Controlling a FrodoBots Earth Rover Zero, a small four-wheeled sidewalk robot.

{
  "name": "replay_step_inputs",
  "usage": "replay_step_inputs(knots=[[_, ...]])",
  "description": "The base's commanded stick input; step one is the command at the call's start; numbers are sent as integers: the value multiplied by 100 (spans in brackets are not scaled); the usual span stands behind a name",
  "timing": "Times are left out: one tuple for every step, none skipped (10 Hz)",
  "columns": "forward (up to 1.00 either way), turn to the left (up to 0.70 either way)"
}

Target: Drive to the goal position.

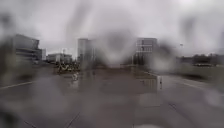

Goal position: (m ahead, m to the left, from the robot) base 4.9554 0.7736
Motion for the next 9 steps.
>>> replay_step_inputs(knots=[[7, 0], [7, 0], [7, 0], [7, 0], [7, 0], [7, 0], [7, 0], [7, 0], [7, 0]])
